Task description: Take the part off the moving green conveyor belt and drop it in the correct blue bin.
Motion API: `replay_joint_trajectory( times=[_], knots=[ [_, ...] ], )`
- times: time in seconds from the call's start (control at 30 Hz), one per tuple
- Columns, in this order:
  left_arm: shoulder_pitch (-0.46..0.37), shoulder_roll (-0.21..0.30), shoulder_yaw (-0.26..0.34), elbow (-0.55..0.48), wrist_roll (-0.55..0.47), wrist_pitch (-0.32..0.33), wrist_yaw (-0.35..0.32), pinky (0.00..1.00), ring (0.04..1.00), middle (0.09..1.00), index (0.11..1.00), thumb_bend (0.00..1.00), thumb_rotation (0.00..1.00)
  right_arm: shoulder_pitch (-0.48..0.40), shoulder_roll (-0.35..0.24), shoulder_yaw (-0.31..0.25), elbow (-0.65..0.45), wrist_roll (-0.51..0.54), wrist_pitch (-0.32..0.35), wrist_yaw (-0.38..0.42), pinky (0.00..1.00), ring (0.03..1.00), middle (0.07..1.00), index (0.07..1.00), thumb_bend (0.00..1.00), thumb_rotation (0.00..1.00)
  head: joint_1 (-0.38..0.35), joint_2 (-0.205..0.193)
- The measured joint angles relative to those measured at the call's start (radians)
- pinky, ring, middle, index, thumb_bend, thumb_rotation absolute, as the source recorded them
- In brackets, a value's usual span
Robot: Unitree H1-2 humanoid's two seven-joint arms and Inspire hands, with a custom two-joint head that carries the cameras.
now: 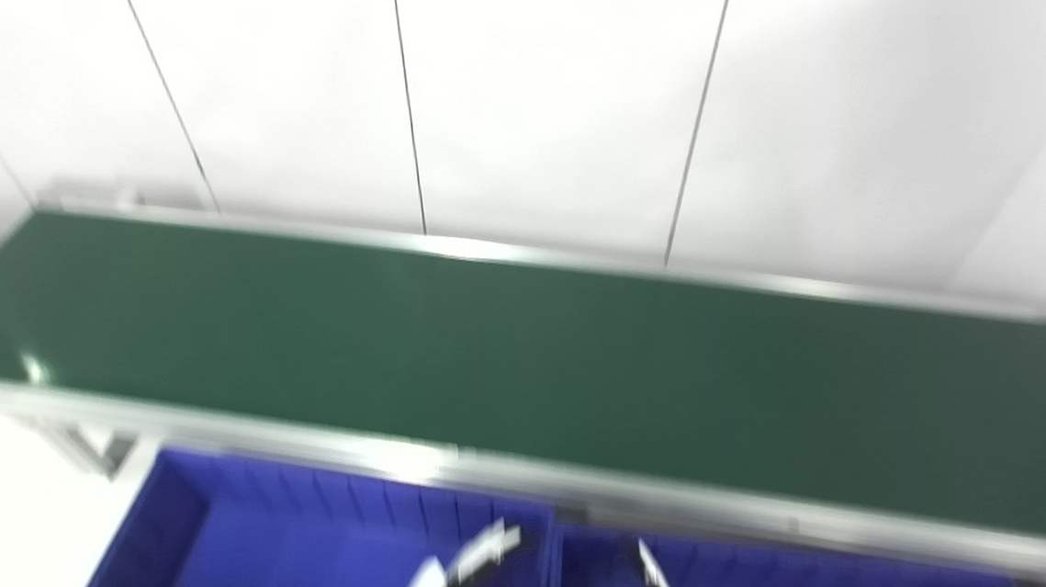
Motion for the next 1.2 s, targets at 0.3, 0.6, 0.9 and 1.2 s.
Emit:
replay_joint_trajectory(
  times=[0.3, 0.6, 0.9, 1.2],
  knots=[
    [-0.018, 0.008, -0.056, 0.007, -0.063, 0.0, 0.021, 0.97, 0.978, 0.966, 0.859, 0.98, 1.0, -0.066, -0.043, 0.169, 0.044, -0.02, 0.0, -0.204, 1.0, 1.0, 1.0, 0.964, 0.77, 1.0, -0.037, -0.008],
    [-0.009, 0.042, -0.064, -0.032, -0.105, 0.0, 0.013, 0.99, 0.991, 0.977, 0.879, 0.97, 1.0, -0.078, -0.049, 0.22, 0.046, 0.009, -0.001, -0.245, 0.97, 0.985, 0.987, 0.952, 0.8, 1.0, -0.136, 0.005],
    [0.033, 0.085, -0.029, -0.141, -0.153, -0.001, -0.074, 1.0, 1.0, 1.0, 0.938, 0.9, 1.0, -0.057, -0.024, 0.207, 0.002, 0.024, -0.001, -0.212, 0.94, 0.958, 0.954, 0.928, 0.81, 0.98, -0.378, 0.144],
    [0.098, 0.146, 0.078, -0.288, -0.206, -0.001, -0.212, 1.0, 1.0, 0.999, 0.929, 0.83, 1.0, -0.043, 0.055, 0.142, -0.033, 0.019, -0.002, -0.158, 0.94, 0.96, 0.956, 0.936, 0.81, 1.0, -0.489, 0.228]
  ],
)
